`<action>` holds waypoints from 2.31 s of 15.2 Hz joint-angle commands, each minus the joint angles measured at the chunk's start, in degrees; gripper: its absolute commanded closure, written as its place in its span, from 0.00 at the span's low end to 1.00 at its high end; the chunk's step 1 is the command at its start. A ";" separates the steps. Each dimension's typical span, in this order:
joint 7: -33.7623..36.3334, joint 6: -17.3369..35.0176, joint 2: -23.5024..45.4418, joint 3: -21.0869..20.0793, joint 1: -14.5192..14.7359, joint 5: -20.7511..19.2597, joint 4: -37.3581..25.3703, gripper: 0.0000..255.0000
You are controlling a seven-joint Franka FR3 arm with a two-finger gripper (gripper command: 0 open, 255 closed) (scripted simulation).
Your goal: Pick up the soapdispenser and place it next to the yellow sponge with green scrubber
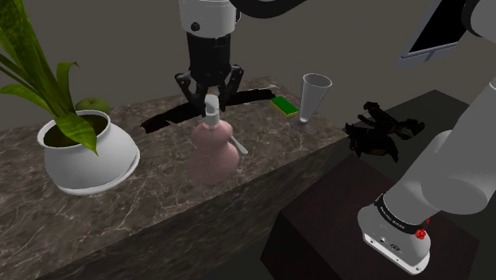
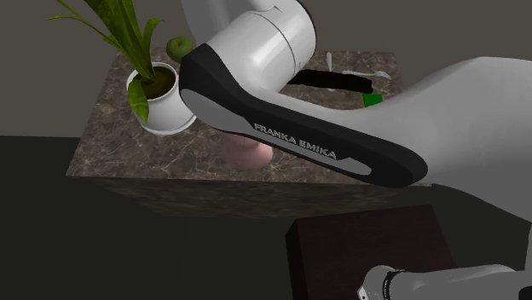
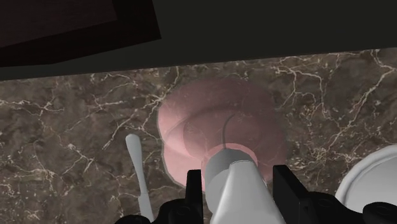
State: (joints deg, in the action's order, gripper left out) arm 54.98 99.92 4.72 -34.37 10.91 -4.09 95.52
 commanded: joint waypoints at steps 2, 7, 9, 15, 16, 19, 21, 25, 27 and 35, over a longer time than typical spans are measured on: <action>-0.04 -1.96 0.12 -0.04 0.07 -0.06 -2.09 1.00; 0.11 -6.02 0.83 -0.19 0.37 -0.45 -6.74 1.00; 0.22 -7.70 1.25 -0.27 0.54 -0.69 -8.75 1.00; 0.71 -12.96 3.01 -0.58 1.32 -1.73 -15.44 1.00; 0.81 -13.87 3.39 -0.64 1.50 -1.96 -16.67 1.00; -2.19 -14.16 2.31 0.53 -0.42 -1.20 -16.21 1.00; -5.21 -13.79 1.22 1.80 -2.33 -0.45 -15.07 1.00; -11.00 -13.35 -0.02 4.30 -5.76 0.47 -13.82 1.00; -13.76 -13.26 -0.19 5.57 -7.28 0.69 -13.69 1.00; -23.95 -13.70 1.93 10.10 -12.80 0.30 -16.44 1.00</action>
State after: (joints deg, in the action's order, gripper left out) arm 32.45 86.12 6.19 -24.84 -1.18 -3.67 79.57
